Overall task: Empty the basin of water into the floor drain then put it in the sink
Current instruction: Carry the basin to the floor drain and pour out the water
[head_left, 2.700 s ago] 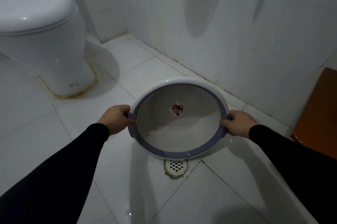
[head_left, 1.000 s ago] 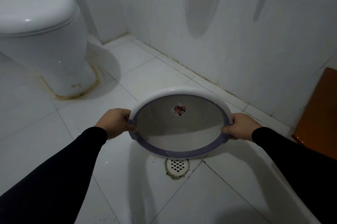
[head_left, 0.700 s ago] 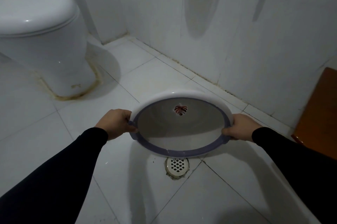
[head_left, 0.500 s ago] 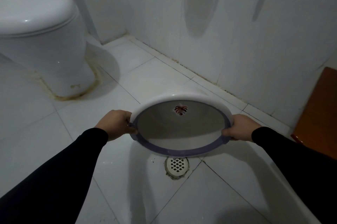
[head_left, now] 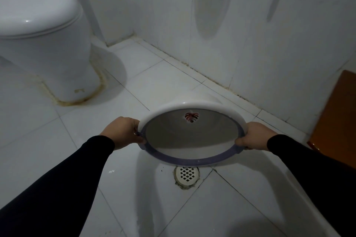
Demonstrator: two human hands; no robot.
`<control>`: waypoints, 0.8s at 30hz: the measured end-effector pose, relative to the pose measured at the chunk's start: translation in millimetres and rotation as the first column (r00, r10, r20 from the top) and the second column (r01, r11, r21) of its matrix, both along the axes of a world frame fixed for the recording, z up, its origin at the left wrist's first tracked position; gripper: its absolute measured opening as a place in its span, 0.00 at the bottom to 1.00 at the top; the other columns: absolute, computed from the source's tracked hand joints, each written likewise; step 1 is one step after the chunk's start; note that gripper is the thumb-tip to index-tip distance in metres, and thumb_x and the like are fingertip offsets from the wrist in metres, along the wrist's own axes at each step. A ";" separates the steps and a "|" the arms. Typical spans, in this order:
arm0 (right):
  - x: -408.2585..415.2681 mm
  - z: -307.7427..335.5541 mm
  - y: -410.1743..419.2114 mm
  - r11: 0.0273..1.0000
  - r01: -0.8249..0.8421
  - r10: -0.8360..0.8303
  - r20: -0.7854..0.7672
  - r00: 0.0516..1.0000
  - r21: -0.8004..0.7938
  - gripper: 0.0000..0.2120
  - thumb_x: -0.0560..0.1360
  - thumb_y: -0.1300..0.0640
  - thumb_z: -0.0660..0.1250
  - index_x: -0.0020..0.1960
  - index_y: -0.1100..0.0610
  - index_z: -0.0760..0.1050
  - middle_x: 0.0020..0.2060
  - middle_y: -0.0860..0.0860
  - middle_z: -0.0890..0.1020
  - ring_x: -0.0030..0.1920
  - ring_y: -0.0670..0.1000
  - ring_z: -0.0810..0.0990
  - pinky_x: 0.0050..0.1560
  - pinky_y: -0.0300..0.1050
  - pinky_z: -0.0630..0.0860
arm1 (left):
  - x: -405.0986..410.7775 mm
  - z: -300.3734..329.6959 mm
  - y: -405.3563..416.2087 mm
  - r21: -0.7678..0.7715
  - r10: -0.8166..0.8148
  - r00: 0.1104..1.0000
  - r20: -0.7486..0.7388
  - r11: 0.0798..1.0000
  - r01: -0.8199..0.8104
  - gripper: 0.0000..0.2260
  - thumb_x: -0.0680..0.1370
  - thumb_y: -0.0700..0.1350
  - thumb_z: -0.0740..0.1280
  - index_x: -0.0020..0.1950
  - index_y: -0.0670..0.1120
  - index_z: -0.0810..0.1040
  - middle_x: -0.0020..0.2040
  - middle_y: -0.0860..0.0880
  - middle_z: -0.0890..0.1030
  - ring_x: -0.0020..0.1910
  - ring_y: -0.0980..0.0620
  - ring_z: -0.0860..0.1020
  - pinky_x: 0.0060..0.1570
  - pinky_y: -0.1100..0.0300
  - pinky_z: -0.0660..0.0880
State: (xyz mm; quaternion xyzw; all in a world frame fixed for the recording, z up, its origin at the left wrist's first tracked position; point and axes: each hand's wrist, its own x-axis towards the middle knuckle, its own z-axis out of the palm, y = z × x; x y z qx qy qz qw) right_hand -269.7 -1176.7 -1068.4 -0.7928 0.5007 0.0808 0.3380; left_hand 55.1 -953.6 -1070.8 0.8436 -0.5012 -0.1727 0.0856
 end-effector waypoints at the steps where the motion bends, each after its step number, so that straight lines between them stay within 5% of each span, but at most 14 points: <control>1: -0.5 -0.2 -0.1 1.000 -0.003 0.003 -0.001 1.000 0.006 0.05 0.62 0.55 0.72 0.32 0.55 0.78 0.26 0.51 0.80 0.26 0.49 0.77 0.27 0.40 0.73 | 0.4 -0.8 0.2 0.002 -0.001 1.000 0.006 1.000 0.001 0.09 0.63 0.53 0.77 0.40 0.54 0.82 0.38 0.55 0.84 0.39 0.52 0.78 0.37 0.60 0.70; 24: -1.3 -2.1 -1.1 1.000 -0.023 0.023 -0.010 1.000 0.016 0.07 0.60 0.54 0.72 0.34 0.57 0.81 0.29 0.53 0.83 0.31 0.52 0.81 0.35 0.45 0.78 | 7.3 -10.7 -0.8 -0.001 -0.038 0.999 0.027 0.999 0.038 0.11 0.63 0.55 0.77 0.41 0.56 0.82 0.34 0.60 0.79 0.39 0.54 0.77 0.39 0.60 0.73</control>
